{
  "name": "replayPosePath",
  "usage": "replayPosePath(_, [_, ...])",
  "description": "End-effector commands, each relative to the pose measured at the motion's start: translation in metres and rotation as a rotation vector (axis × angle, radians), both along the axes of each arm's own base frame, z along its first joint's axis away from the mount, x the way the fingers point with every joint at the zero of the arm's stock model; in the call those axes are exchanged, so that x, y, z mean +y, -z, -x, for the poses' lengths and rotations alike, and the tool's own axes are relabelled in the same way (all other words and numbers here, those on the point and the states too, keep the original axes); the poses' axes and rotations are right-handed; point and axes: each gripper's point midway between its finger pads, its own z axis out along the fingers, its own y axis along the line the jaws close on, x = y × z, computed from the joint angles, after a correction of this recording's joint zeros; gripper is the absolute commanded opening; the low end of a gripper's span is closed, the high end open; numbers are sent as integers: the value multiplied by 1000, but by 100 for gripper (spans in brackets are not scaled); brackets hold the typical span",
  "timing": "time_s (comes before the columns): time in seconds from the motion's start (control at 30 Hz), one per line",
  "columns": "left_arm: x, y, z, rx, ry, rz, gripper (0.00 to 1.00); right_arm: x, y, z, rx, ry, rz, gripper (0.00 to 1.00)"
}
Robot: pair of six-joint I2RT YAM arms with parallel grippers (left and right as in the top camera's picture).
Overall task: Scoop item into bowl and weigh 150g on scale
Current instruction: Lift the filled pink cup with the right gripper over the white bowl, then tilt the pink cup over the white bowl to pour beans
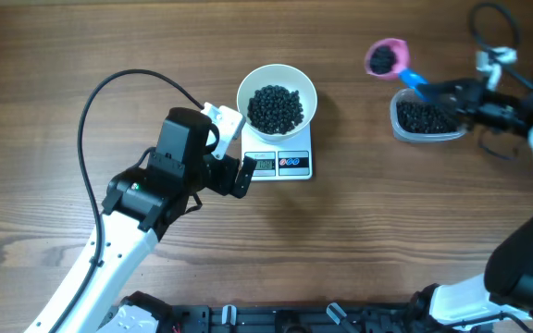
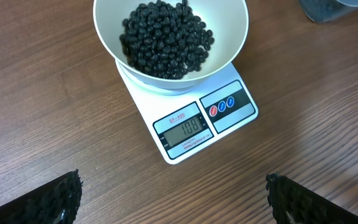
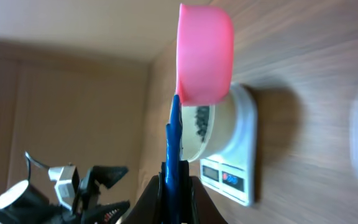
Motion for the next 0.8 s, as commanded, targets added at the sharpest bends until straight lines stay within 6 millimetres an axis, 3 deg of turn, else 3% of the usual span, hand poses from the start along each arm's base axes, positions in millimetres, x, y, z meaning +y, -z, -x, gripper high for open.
replayPosePath(0.0, [0, -6, -4, -21, 9, -3, 100, 47, -13, -7, 9, -100, -68, 4])
replayPosePath(0.2, [0, -6, -4, -21, 9, -3, 100, 98, -14, -12, -49, -200, -12, 5])
replayPosePath(0.33, [0, -6, -4, -21, 9, -3, 100, 127, 1, -14, -53, -226, 97, 4])
replayPosePath(0.47, [0, -6, -4, -21, 9, -3, 100, 143, 19, -16, -43, -211, 228, 4])
replayPosePath(0.77, [0, -6, -4, -21, 10, -3, 100, 185, 52, -10, -265, -346, 613, 4])
